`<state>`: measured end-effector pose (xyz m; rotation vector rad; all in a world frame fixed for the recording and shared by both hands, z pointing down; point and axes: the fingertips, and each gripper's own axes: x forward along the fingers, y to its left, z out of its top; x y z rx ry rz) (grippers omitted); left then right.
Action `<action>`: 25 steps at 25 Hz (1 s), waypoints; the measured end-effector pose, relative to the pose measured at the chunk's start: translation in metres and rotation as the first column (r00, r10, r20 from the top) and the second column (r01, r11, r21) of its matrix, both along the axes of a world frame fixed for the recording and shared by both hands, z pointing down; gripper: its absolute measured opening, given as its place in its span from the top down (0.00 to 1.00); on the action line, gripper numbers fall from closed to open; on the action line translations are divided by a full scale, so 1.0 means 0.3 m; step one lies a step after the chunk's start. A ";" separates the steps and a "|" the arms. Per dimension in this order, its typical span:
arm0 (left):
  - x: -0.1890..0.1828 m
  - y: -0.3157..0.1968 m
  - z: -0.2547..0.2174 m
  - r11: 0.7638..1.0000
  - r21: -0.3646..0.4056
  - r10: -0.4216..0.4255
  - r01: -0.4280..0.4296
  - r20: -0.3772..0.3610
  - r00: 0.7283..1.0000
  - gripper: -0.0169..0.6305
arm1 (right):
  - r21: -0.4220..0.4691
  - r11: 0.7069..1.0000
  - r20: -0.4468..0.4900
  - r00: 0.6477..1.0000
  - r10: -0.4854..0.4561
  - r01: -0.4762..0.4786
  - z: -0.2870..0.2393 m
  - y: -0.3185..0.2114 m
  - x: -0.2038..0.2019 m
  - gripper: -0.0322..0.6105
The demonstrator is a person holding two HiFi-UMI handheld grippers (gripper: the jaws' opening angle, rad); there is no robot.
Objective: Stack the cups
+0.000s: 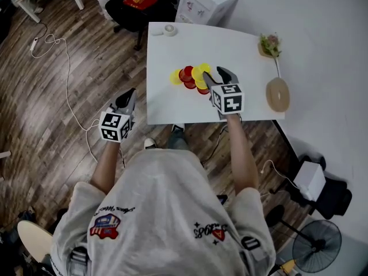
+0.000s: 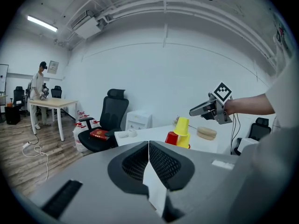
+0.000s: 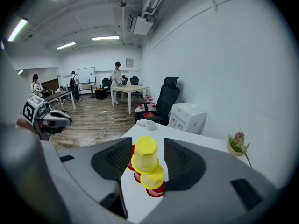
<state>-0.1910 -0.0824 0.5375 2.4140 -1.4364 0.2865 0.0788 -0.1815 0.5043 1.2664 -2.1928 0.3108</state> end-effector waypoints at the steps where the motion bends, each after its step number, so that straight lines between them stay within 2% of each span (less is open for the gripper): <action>1: 0.007 0.006 -0.006 1.000 0.005 0.012 -0.012 -0.001 1.000 0.96 | 0.009 1.000 0.023 0.999 0.026 -0.026 -0.013 0.018 0.012 0.63; 5: 0.048 0.029 -0.021 0.997 0.022 0.068 -0.068 -0.006 0.998 0.96 | 0.042 0.989 0.116 0.984 0.138 -0.143 -0.037 0.113 0.071 0.77; 9: 0.114 0.046 -0.047 0.990 0.050 0.135 -0.135 -0.006 0.991 0.96 | 0.106 0.966 0.161 0.963 0.217 -0.236 -0.066 0.234 0.128 0.94; 14: 0.181 0.094 -0.101 0.980 0.085 0.179 -0.178 -0.004 0.984 0.96 | 0.178 0.937 0.190 0.945 0.266 -0.300 -0.103 0.383 0.163 0.94; 20: 0.258 0.176 -0.178 0.972 0.125 0.197 -0.197 0.012 0.980 0.96 | 0.251 0.909 0.259 0.928 0.268 -0.333 -0.147 0.530 0.178 0.94; 25: 0.319 0.303 -0.237 0.967 0.154 0.202 -0.203 0.023 0.979 0.96 | 0.270 0.906 0.279 0.927 0.250 -0.325 -0.162 0.702 0.202 0.94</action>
